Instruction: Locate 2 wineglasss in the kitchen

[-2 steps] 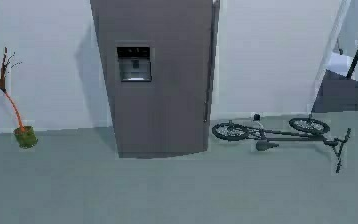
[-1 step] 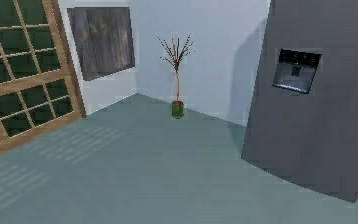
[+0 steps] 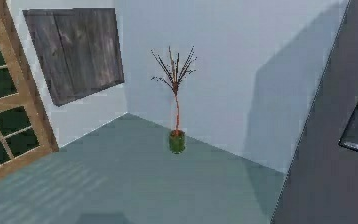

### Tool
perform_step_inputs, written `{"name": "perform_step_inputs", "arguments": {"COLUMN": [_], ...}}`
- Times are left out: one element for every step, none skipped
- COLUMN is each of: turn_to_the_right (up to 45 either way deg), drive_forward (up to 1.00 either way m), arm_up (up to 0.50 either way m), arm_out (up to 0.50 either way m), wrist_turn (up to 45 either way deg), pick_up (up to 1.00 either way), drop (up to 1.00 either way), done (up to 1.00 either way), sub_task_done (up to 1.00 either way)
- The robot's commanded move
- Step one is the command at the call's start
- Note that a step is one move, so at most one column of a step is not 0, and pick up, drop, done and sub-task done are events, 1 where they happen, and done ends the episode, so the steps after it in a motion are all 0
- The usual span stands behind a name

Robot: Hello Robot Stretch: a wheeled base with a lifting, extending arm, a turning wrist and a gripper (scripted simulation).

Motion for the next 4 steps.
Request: {"name": "perform_step_inputs", "arguments": {"turn_to_the_right": [-45.0,-24.0,0.0,0.0], "drive_forward": [0.00,0.00,1.00,0.40], "arm_up": [0.00,0.00,0.00,0.00], "arm_out": [0.00,0.00,0.00,0.00], "wrist_turn": [0.0,0.0,0.0,0.0], "pick_up": [0.00,0.00,0.00,0.00], "drop": [0.00,0.00,0.00,0.00], "done": [0.00,0.00,0.00,0.00], "sub_task_done": [0.00,0.00,0.00,0.00]}}
